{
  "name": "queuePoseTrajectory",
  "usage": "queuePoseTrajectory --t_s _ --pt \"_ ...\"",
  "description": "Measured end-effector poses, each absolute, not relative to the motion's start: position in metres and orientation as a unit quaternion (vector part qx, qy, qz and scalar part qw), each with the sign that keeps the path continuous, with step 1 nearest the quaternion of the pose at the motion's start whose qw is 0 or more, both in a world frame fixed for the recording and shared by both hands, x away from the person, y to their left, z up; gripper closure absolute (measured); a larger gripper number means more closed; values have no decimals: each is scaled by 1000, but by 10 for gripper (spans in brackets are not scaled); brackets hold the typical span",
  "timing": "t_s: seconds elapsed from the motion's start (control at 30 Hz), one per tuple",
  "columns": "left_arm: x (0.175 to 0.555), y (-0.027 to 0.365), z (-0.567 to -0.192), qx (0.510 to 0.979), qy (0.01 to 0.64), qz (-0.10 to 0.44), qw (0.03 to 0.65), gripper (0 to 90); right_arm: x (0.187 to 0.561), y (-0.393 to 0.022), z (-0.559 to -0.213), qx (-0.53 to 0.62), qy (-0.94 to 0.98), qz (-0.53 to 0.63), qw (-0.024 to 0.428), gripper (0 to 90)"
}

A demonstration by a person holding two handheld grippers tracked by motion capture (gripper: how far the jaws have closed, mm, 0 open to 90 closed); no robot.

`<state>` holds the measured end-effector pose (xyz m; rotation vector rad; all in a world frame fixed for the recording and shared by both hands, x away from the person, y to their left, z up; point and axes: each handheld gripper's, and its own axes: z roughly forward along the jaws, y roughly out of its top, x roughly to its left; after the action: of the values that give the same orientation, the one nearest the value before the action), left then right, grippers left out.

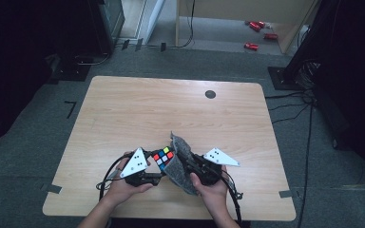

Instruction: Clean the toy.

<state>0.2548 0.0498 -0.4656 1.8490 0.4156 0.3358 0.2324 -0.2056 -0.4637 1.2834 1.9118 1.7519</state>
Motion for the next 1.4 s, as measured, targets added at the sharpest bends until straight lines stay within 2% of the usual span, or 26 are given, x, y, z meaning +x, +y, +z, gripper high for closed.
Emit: queuePoseTrajectory --t_s 0.3,0.53,0.73,0.9,1.13,1.4 --pt "254 45 -471 799 173 141 558 353 226 -202 -453 416 659 610 141 733" --pt "256 50 -467 791 180 138 569 353 231 -206 -465 436 659 598 135 733" --pt "253 44 -469 798 170 143 561 353 226 -201 -453 415 660 608 153 732" --pt "255 51 -465 787 180 140 573 353 228 -204 -463 417 668 595 163 733" --pt "255 47 -470 797 174 142 561 353 225 -200 -454 404 662 613 152 734" --pt "257 50 -468 793 177 126 569 353 228 -202 -461 414 667 600 154 735"
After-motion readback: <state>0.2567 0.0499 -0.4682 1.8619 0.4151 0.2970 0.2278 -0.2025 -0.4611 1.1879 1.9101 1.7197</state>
